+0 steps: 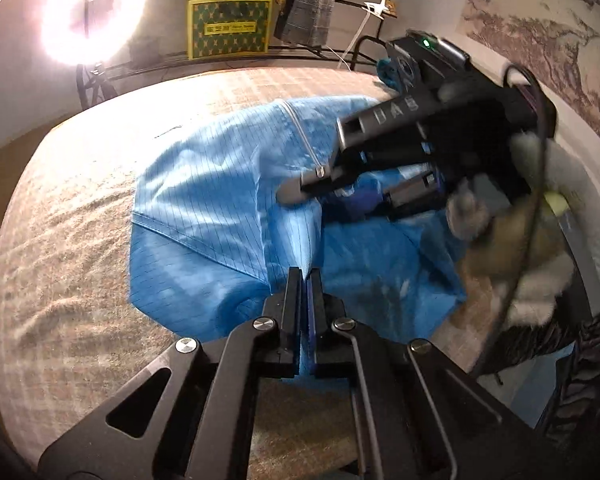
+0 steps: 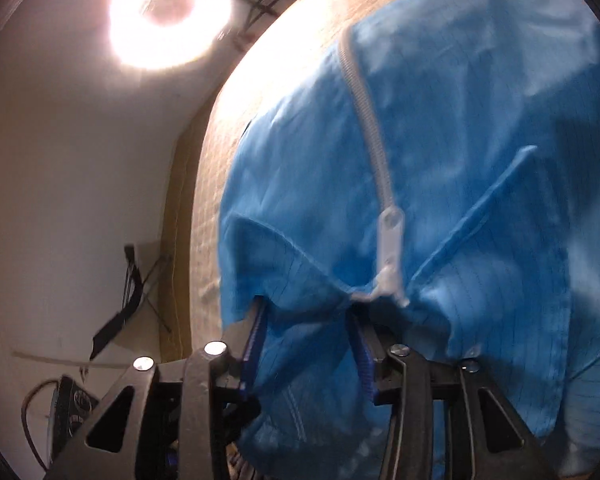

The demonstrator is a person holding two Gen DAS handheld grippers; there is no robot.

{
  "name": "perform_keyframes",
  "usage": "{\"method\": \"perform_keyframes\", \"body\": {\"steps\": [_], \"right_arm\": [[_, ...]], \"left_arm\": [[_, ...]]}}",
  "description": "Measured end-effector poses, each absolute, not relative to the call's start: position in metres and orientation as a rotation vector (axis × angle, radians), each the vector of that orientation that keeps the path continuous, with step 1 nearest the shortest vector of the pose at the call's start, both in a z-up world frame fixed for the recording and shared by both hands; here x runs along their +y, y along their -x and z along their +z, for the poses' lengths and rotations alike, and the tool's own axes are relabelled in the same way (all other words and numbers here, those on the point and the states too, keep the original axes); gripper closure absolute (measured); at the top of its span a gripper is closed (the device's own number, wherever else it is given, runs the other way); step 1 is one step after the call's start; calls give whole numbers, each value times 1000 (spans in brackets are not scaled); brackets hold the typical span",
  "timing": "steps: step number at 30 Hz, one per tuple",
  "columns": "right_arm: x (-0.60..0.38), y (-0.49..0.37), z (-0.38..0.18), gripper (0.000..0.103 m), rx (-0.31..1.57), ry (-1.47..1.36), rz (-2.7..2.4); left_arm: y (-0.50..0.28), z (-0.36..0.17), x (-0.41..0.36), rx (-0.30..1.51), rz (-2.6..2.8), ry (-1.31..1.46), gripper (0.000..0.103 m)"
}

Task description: Fold large clothes

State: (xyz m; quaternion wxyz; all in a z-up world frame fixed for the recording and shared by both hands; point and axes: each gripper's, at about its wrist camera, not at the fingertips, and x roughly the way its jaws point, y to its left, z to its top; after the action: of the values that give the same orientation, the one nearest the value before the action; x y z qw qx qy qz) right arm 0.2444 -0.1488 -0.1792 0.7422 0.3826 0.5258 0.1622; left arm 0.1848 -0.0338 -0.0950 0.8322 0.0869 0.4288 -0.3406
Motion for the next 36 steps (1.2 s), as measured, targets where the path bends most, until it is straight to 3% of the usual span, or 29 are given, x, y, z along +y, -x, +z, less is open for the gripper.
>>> {"method": "perform_keyframes", "body": {"steps": [4,7,9,13,20,25,30,36], "right_arm": [[-158,-245,-181,90,1117,-906,364],[-161,-244,-174,93,1098,-853,371],[-156,-243,-172,93,1099,-840,409],[-156,-240,-159,66,1126,-785,493],[-199,-187,-102,65,997,-503,403],[-212,-163,-120,65,1029,-489,380],[-213,-158,-153,71,1146,-259,301],[-245,-138,-137,68,1094,-343,358]], "left_arm": [[-173,-101,-41,903,-735,-248,103],[-170,-107,-40,926,-756,-262,103],[-170,-109,-35,964,-765,-244,103],[-179,-96,-6,1004,-777,-42,103],[-200,-78,18,964,-706,59,103],[-211,-87,0,977,-695,6,103],[-216,-133,-9,1107,-653,-80,103],[-217,-108,16,1065,-663,29,103]]}}
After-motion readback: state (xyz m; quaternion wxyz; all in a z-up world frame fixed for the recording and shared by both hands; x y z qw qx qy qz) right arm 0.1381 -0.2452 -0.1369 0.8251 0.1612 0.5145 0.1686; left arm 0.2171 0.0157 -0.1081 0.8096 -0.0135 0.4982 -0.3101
